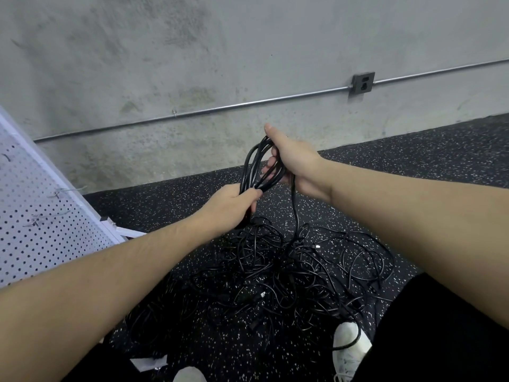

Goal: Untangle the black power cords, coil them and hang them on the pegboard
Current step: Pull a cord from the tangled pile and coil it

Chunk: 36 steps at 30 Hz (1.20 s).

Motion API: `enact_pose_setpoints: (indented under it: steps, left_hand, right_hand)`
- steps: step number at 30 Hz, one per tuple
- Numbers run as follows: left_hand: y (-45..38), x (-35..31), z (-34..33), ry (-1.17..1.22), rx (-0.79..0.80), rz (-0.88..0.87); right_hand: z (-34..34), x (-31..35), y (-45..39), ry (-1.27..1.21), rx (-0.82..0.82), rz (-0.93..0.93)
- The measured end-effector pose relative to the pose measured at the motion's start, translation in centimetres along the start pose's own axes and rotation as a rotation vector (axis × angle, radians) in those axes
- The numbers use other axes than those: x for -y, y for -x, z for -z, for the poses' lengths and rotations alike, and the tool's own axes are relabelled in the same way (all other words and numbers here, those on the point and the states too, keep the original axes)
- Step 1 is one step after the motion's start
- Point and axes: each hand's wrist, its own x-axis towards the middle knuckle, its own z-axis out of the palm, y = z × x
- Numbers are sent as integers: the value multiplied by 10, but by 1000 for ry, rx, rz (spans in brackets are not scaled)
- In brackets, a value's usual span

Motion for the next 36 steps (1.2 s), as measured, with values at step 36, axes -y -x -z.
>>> enact_pose_setpoints:
  steps: [36]
  left_hand:
    - [3, -34, -12, 616, 22, 129]
  right_hand:
    - [21, -18, 0, 271, 389, -149]
